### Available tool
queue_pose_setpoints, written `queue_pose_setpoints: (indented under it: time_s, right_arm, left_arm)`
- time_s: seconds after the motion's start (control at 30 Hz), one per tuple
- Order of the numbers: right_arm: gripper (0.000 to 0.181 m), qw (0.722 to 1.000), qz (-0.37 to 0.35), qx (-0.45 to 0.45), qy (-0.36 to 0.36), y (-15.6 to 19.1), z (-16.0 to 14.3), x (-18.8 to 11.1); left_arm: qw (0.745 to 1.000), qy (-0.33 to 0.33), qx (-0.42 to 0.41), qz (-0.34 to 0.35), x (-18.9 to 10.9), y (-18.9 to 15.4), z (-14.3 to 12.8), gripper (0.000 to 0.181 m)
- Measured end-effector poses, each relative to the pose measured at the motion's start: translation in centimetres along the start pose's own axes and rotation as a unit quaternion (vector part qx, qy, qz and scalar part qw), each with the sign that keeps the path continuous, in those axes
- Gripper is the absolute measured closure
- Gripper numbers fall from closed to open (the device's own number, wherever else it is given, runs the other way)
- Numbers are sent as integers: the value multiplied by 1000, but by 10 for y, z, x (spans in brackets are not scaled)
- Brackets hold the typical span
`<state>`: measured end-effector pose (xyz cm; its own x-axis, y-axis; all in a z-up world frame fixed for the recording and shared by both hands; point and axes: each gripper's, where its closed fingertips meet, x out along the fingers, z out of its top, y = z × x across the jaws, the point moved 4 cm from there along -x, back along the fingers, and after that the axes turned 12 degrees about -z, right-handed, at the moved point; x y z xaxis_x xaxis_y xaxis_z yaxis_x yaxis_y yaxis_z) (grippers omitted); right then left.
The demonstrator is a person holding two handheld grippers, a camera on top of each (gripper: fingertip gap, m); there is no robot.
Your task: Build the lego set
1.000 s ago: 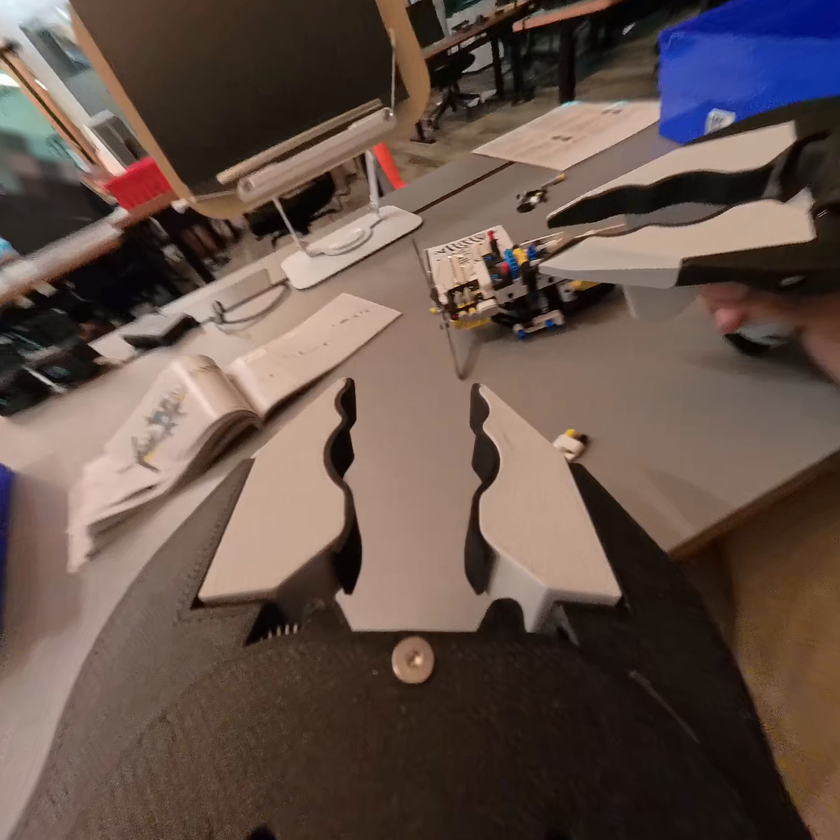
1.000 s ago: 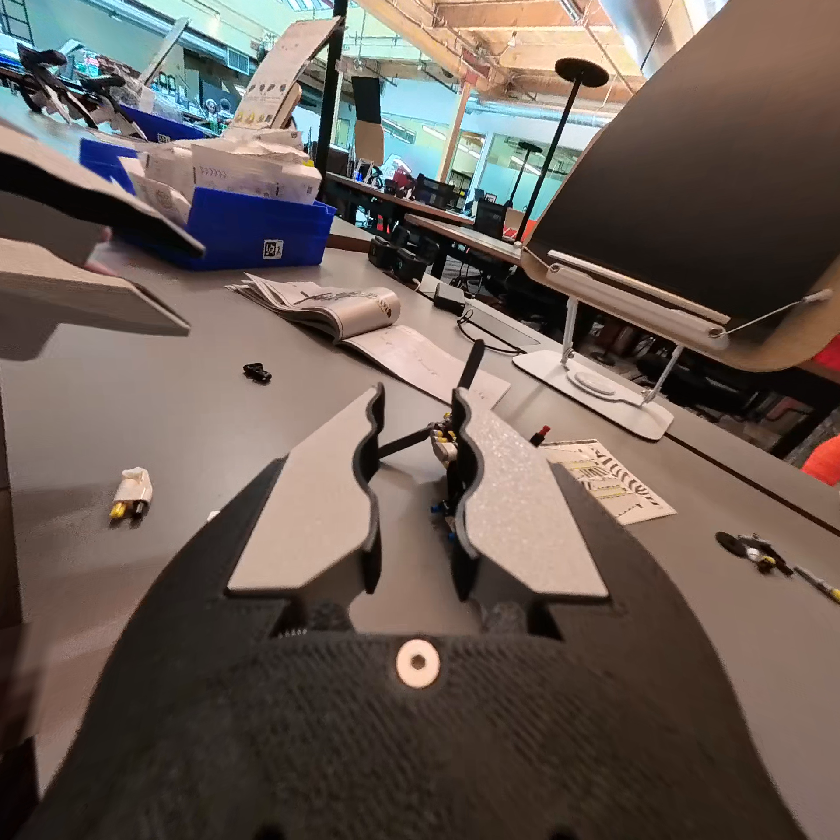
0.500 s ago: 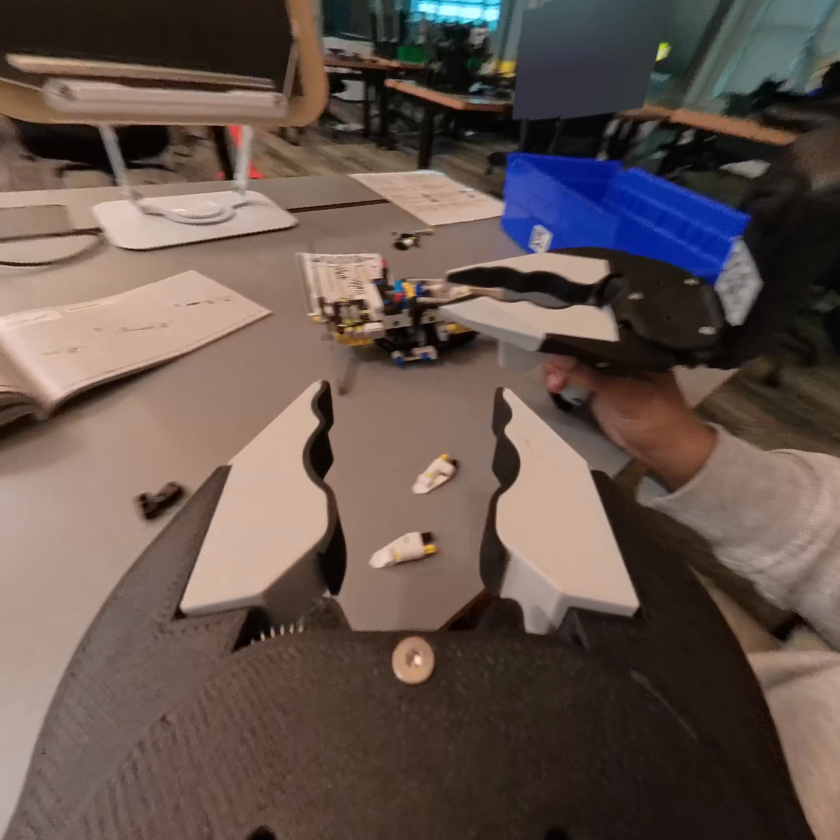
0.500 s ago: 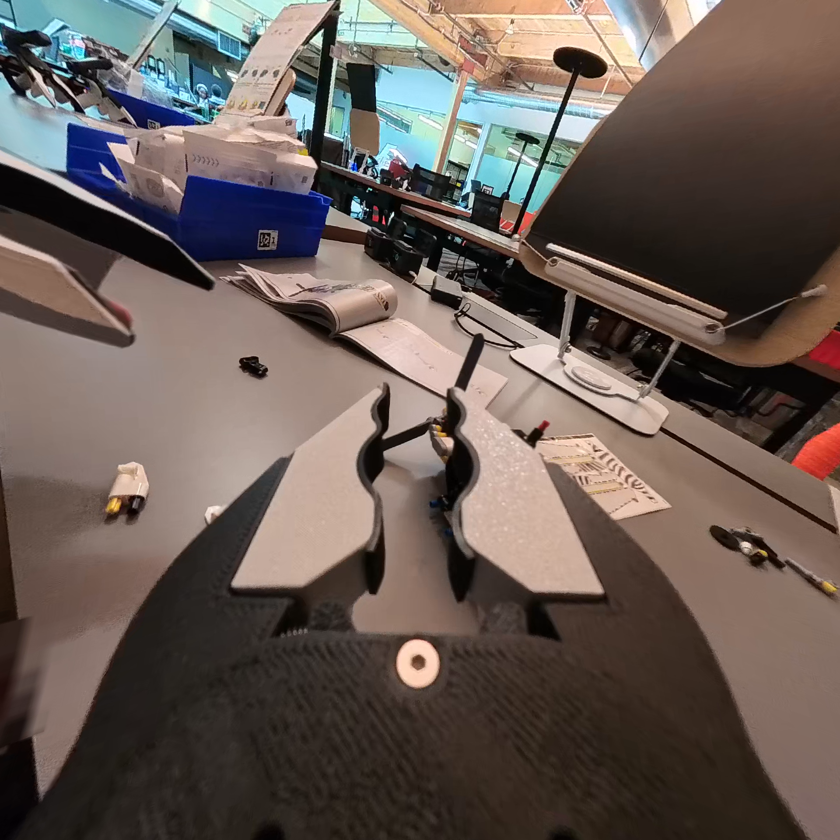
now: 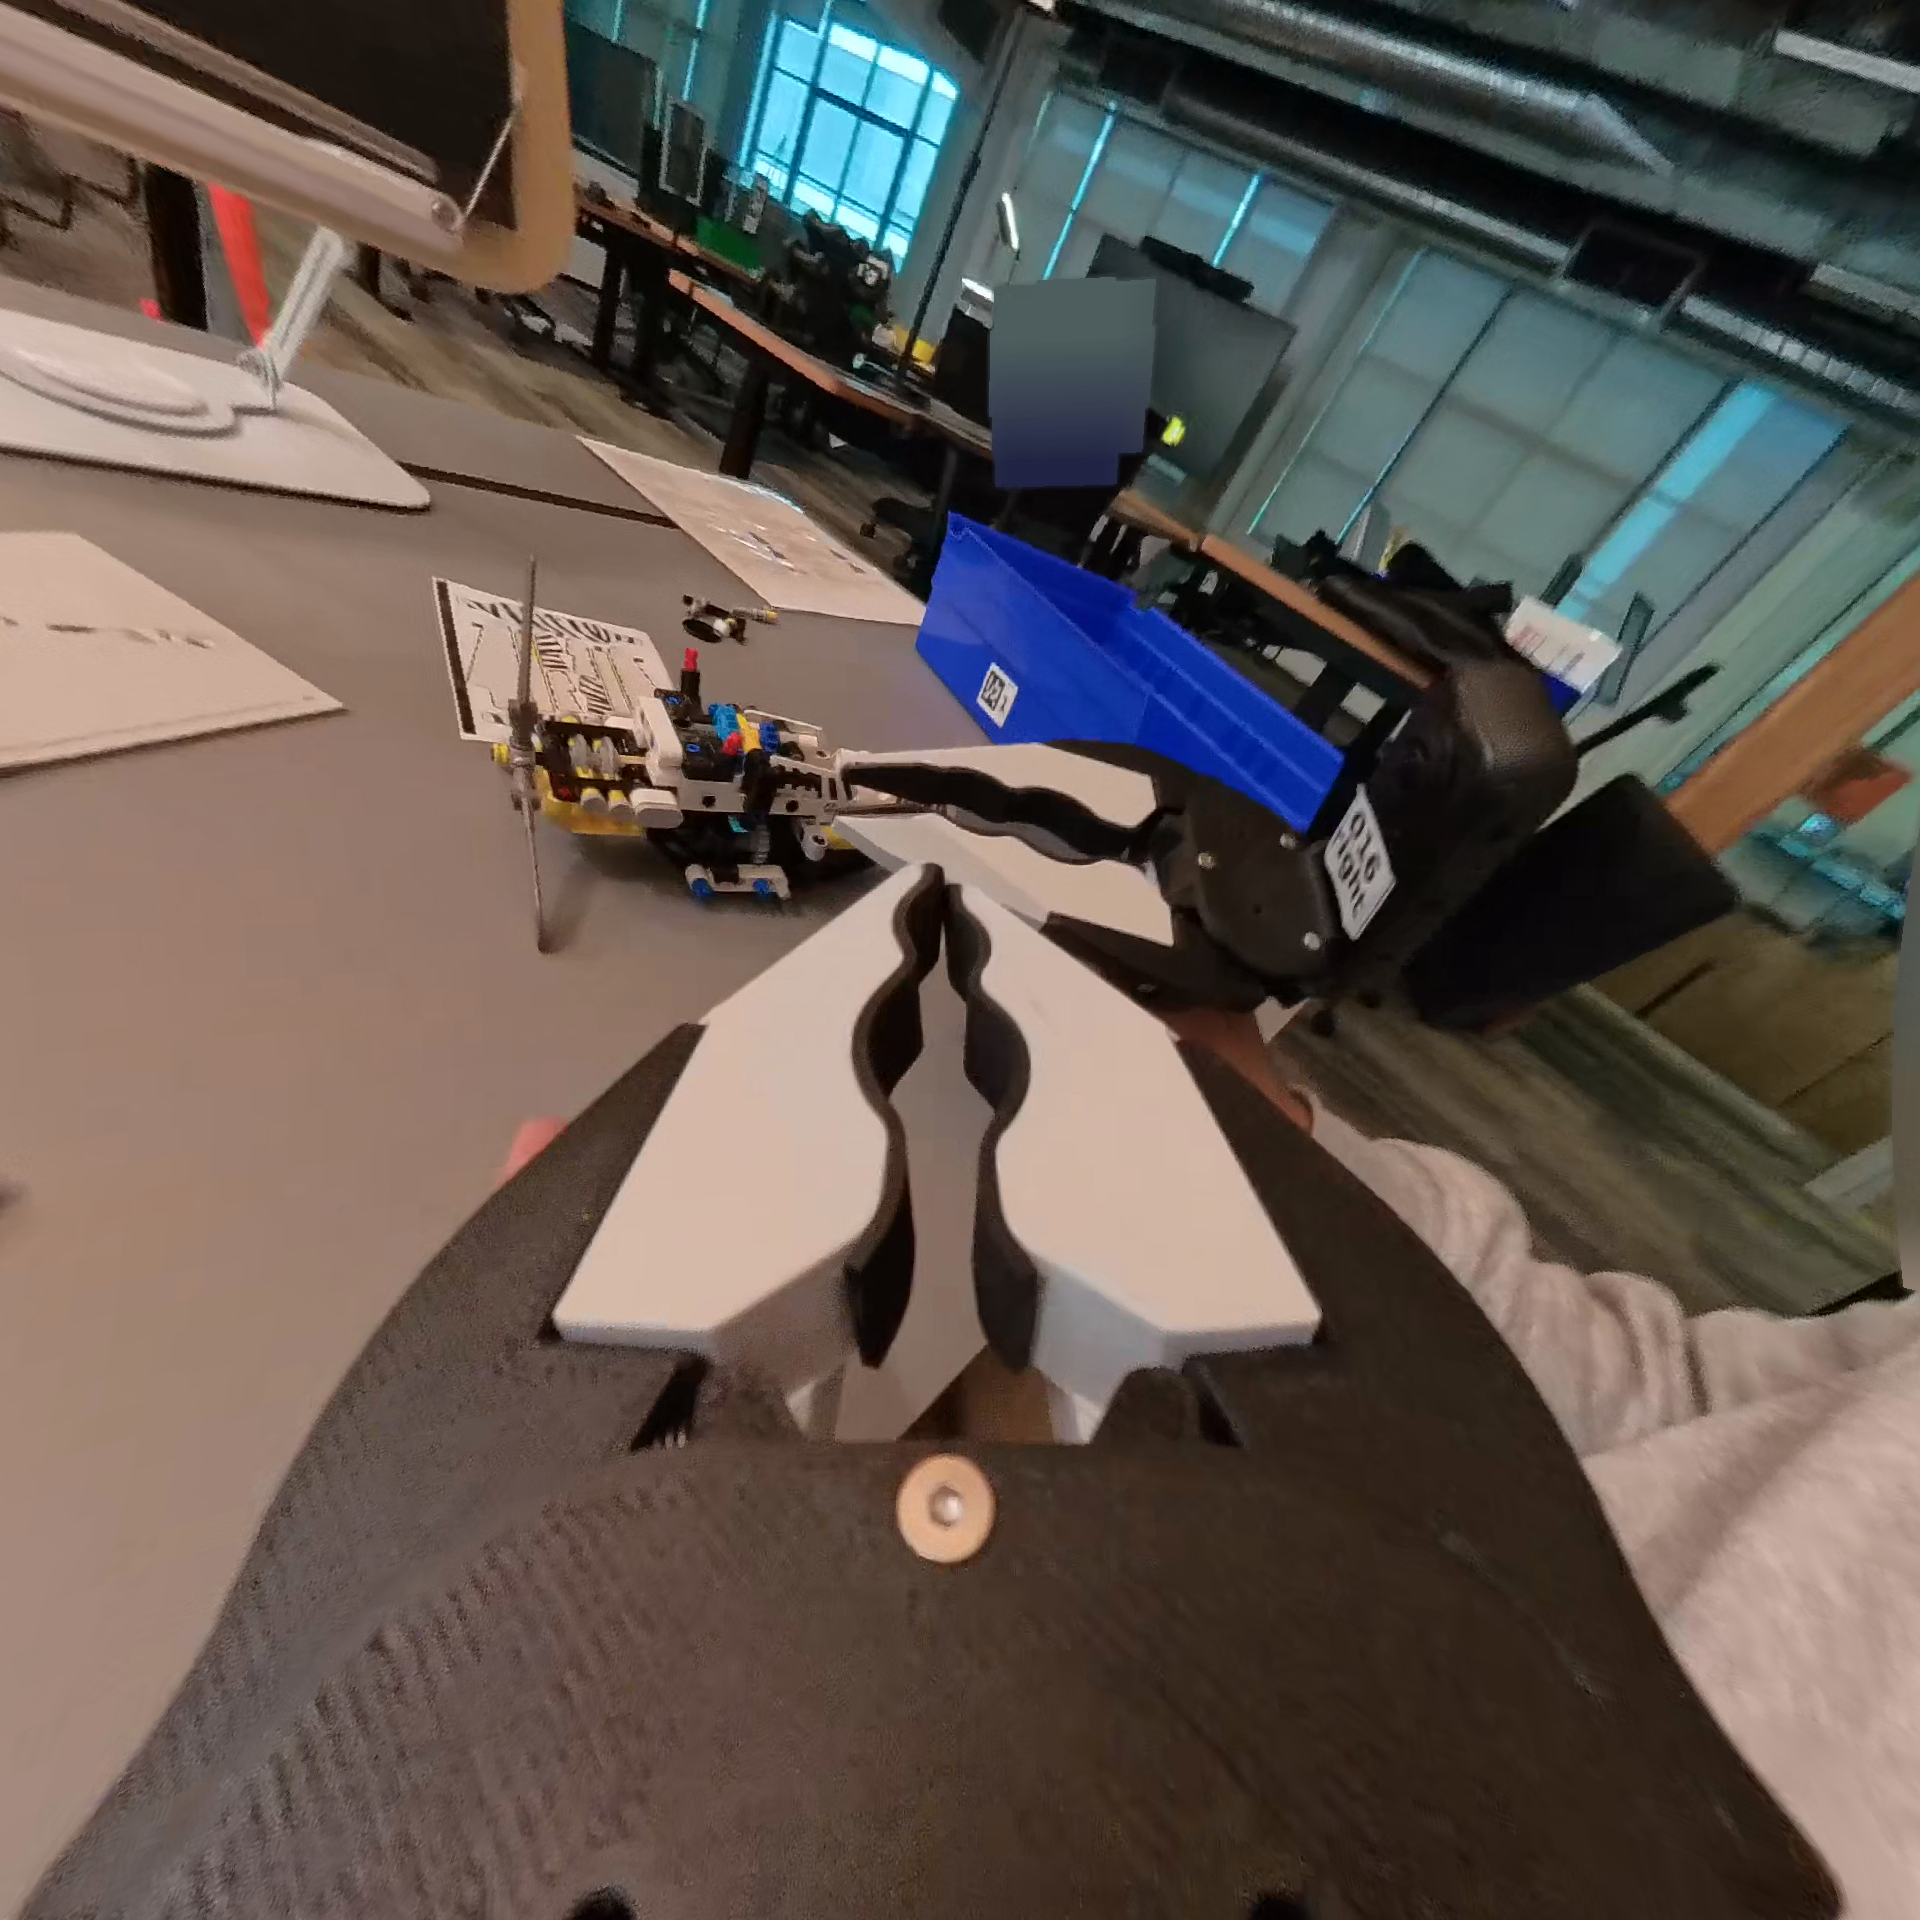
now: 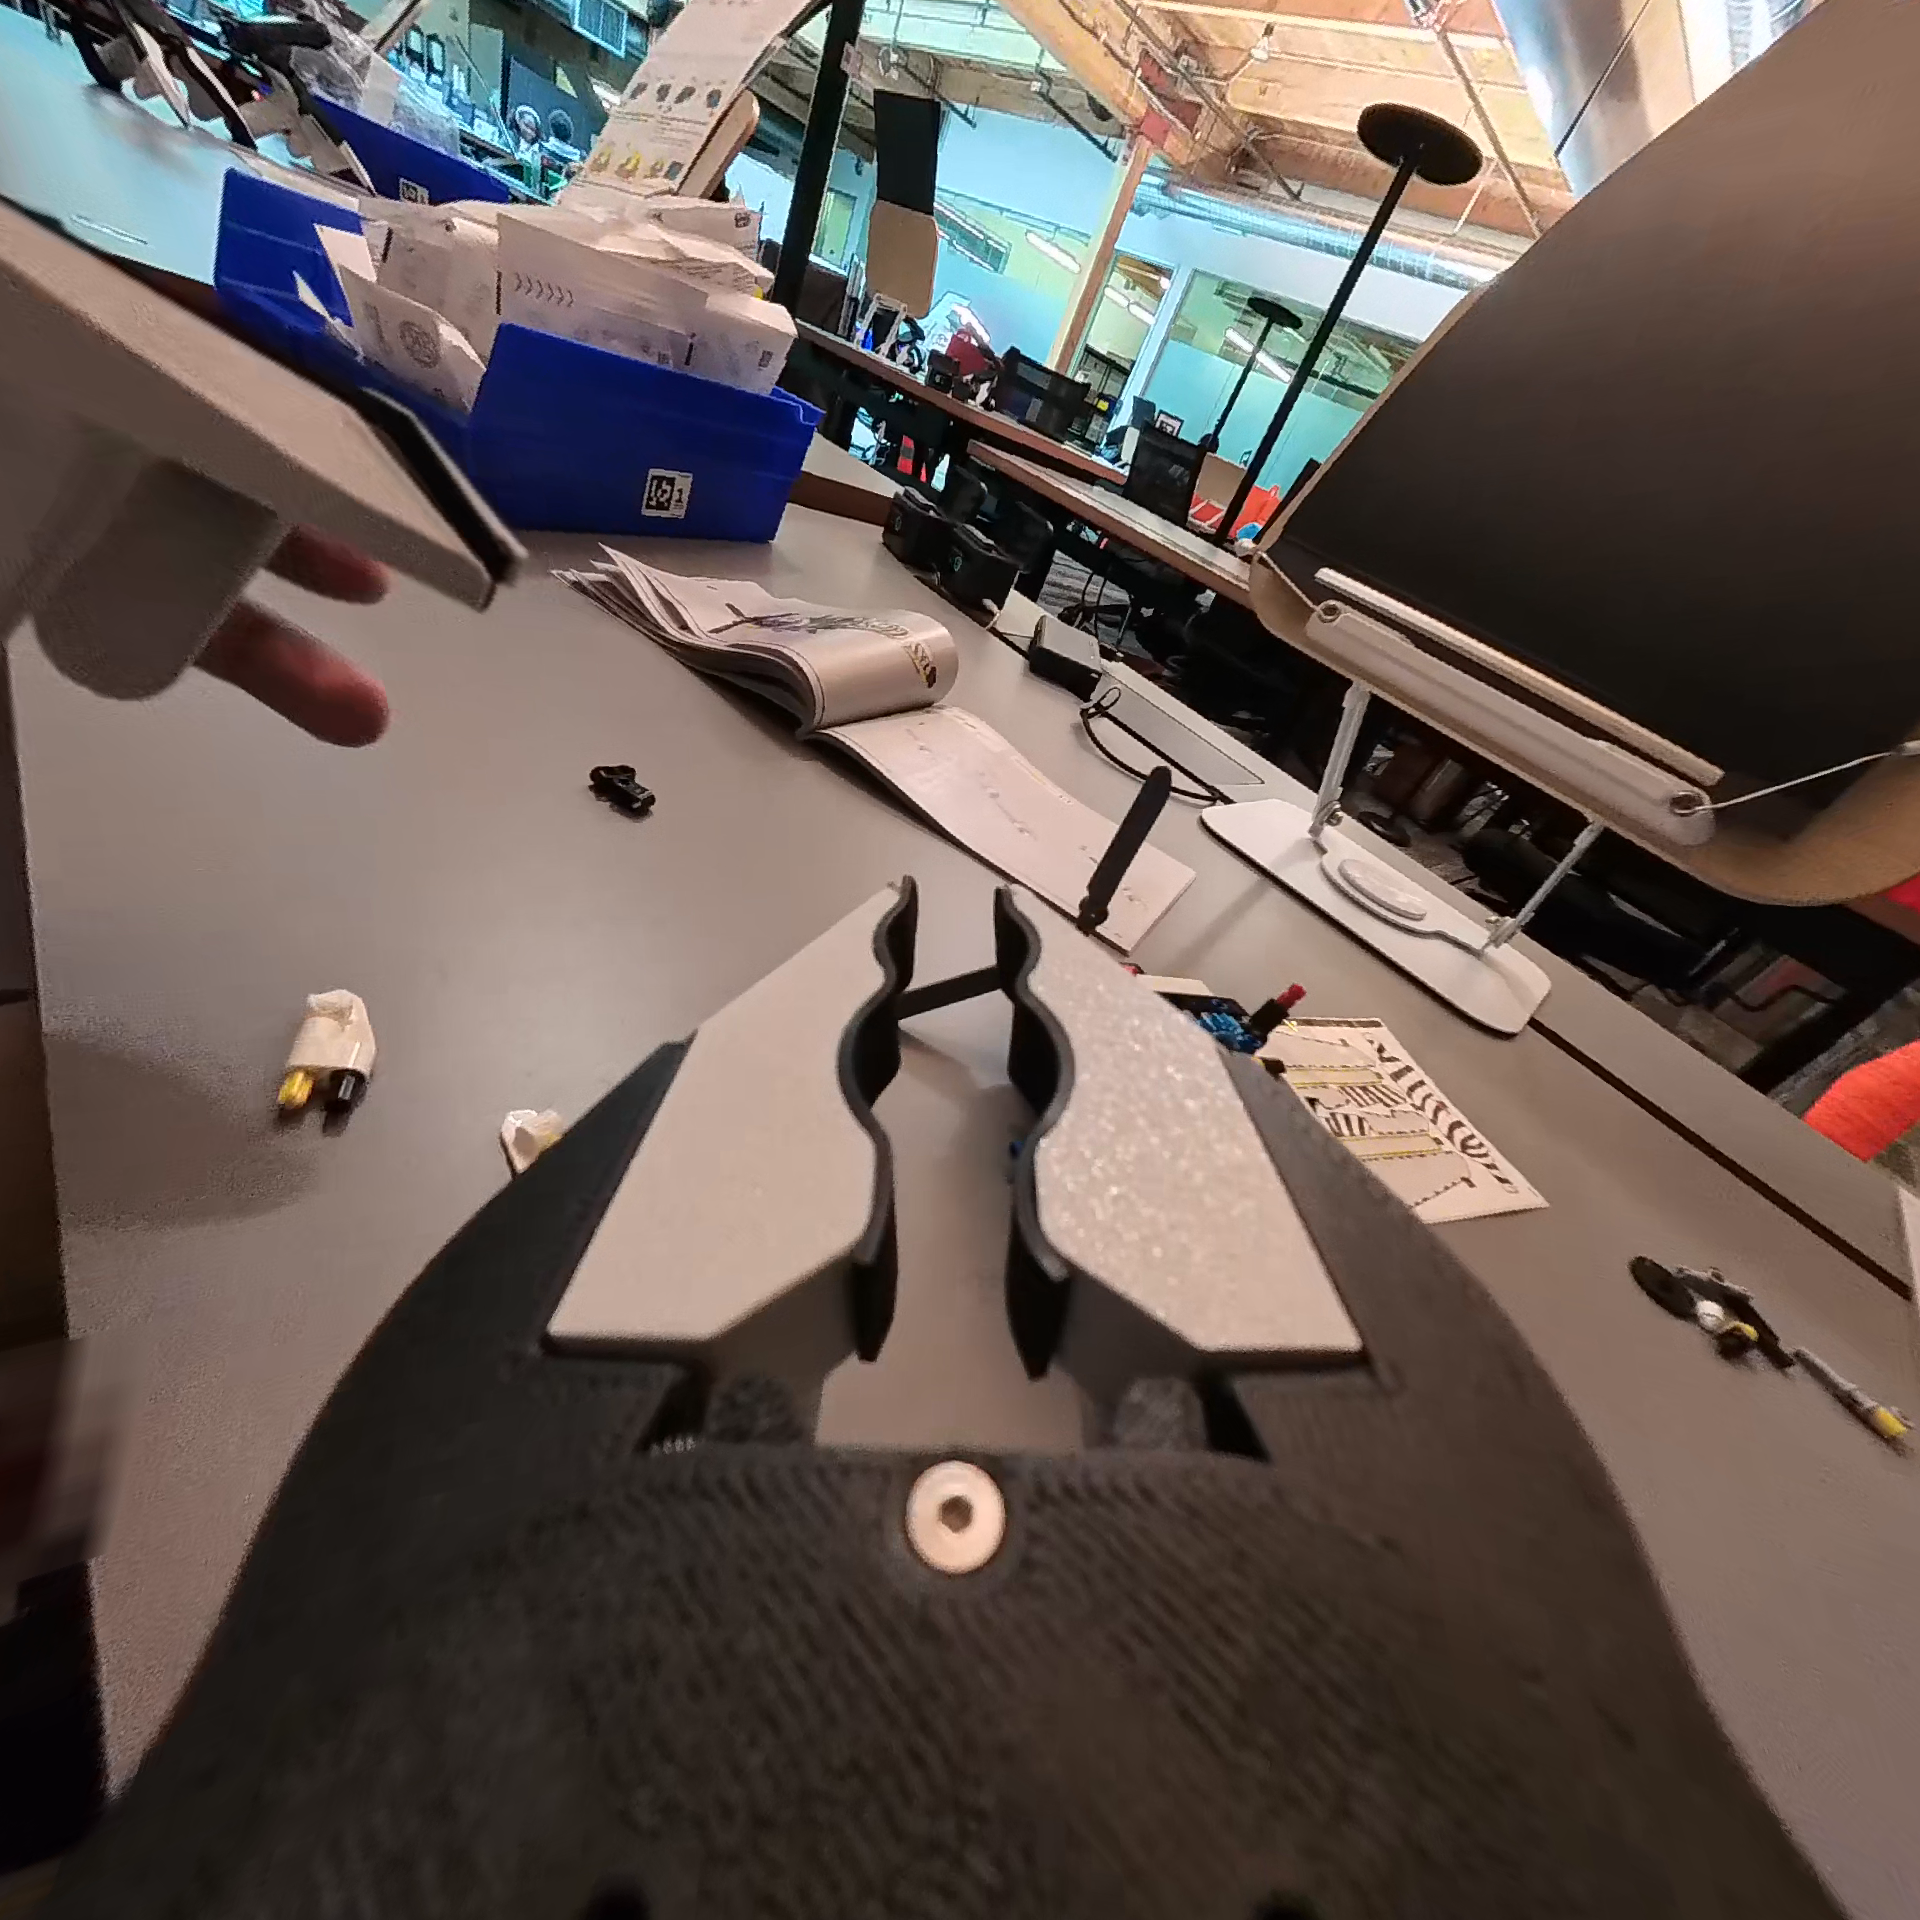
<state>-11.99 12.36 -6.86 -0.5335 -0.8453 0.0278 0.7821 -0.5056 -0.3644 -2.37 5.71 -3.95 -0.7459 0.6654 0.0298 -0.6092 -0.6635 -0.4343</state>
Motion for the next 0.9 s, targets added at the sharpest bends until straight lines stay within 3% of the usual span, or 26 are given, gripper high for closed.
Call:
queue_pose_setpoints:
  time_s: [0.13,0.43,0.77,0.9]
  right_arm:
    - [170,1000,-1,0,-5,0,1,-1]
    - [171,1000,1,-5,-7,1,1,-2]
    - [171,1000,2,-12,-5,3,1,-1]
    - [171,1000,2,-10,-6,3,1,-2]
  left_arm:
    - [999,-22,-14,25,-5,3,5,181]
    - [983,34,76,166,-16,15,3,181]
    - [988,20,62,139,-20,15,1,181]
    - [983,39,122,133,-23,7,-1,181]
